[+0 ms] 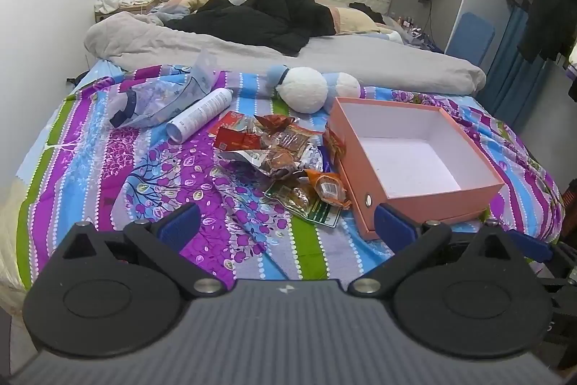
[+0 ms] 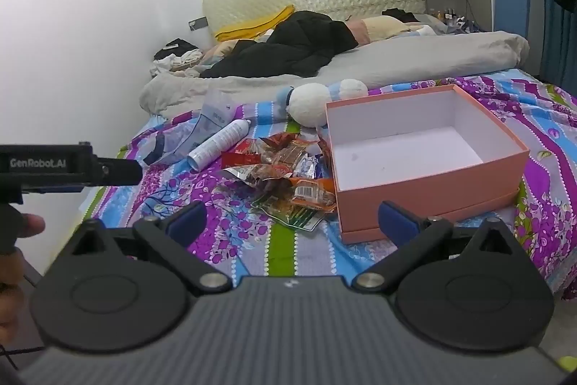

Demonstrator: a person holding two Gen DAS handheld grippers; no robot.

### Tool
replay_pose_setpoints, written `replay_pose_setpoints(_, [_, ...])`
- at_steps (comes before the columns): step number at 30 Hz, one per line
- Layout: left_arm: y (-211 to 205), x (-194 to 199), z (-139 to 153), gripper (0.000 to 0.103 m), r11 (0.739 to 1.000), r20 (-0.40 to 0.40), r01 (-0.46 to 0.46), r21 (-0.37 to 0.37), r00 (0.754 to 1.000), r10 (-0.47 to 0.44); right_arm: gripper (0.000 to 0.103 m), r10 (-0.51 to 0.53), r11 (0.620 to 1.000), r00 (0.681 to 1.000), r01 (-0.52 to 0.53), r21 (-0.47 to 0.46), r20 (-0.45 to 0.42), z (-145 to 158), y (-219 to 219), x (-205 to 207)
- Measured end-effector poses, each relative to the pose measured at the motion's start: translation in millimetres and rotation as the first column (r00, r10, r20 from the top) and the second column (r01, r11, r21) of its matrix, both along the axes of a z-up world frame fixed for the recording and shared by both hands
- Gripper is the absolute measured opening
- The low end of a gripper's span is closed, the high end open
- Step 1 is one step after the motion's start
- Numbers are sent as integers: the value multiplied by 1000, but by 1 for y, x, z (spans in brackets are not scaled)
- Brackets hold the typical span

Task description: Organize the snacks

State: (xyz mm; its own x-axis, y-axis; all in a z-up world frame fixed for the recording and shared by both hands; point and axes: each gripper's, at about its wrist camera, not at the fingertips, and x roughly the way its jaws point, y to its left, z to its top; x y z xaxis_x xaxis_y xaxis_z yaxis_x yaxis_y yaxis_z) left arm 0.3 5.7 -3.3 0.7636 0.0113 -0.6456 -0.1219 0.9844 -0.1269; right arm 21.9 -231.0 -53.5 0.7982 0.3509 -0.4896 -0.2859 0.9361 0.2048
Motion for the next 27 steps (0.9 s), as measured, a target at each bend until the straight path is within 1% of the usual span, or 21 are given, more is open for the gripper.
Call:
replay_pose_setpoints(6, [5, -3, -2, 103, 1000, 1, 1, 4, 1000, -1, 103, 2, 1000, 1000, -2, 2, 3, -1, 0, -4])
replay_pose_setpoints(12, [5, -7, 2, 103, 1000, 1, 3, 14, 1000, -3, 103, -3, 1000, 1000, 3, -2, -2, -1, -1, -4])
replay_pose_setpoints(15, [5, -9, 3, 103, 1000, 12, 3, 7, 1000, -4, 103, -3, 1000, 1000, 3, -4, -2, 1, -1, -4])
replay_pose_setpoints(27, [-5, -15, 6, 103, 999, 30, 16, 48, 999, -18, 103, -14, 1000, 1000, 14, -7, 8, 7, -4, -12])
